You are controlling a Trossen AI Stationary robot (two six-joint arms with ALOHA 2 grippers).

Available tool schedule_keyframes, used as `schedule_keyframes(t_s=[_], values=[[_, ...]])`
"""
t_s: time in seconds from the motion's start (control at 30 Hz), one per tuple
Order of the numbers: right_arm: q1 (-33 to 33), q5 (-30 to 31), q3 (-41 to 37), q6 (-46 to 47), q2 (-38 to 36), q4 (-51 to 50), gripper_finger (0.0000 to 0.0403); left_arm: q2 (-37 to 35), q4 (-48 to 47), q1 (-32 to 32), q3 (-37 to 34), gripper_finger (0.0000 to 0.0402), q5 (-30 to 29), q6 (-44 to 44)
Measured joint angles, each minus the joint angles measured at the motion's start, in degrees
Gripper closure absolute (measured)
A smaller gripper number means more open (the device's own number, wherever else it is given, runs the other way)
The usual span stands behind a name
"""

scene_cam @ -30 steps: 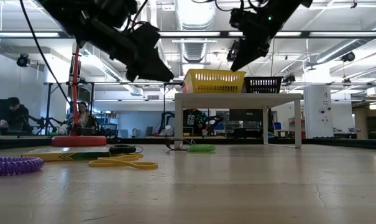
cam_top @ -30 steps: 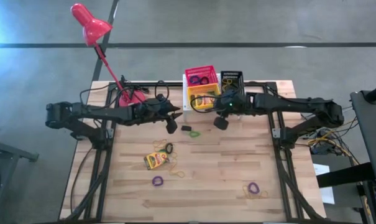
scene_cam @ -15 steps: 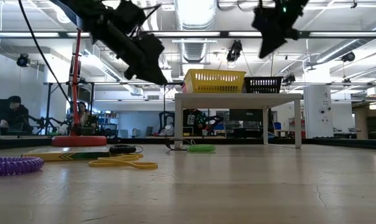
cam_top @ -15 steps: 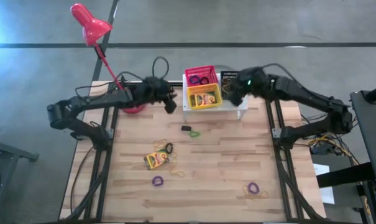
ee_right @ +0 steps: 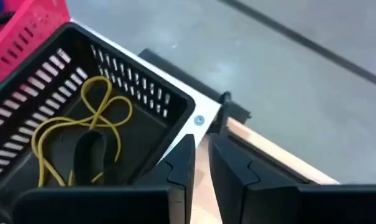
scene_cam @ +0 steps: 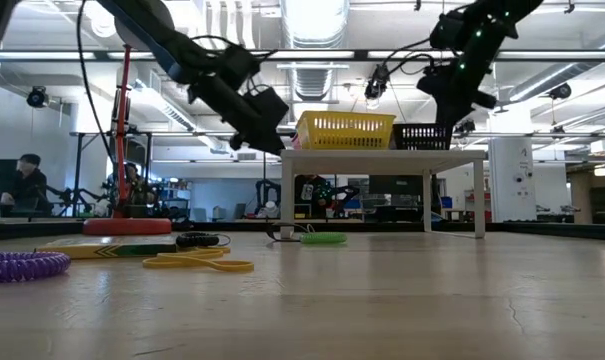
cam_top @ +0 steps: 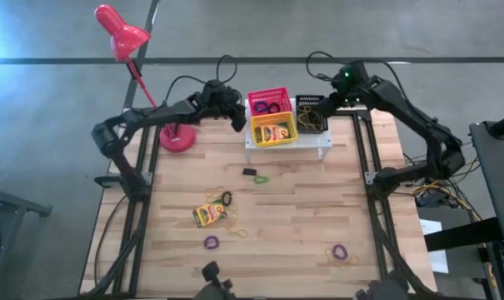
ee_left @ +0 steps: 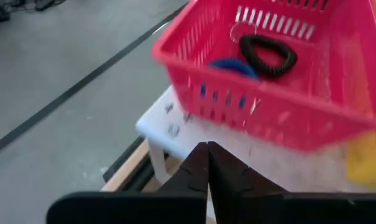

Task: Pick & Place Office Desk Supplies
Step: Adjust the bins on the shelf, then put the violet spring keychain into the red bin on the shelf

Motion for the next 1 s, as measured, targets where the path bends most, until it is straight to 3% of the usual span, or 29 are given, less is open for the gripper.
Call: schedule_keyframes(t_s=[0.23,0.63,1.0], values=[[-0.3,-7.4,-0.1,-4.0,2.9,1.4,0.0360,3.6,0.3,0.2,4.9,0.0396,-0.9,0.4],[-0.3,-7.2,-0.1,-4.1,4.4,5.0,0.0360,3.6,2.0,0.6,5.0,0.0396,-1.1,5.8],[1.5,-6.2,-0.2,-0.8,-2.3,4.5,0.0361,-1.0,-4.5,0.6,5.0,0.0396,-1.6,8.0]])
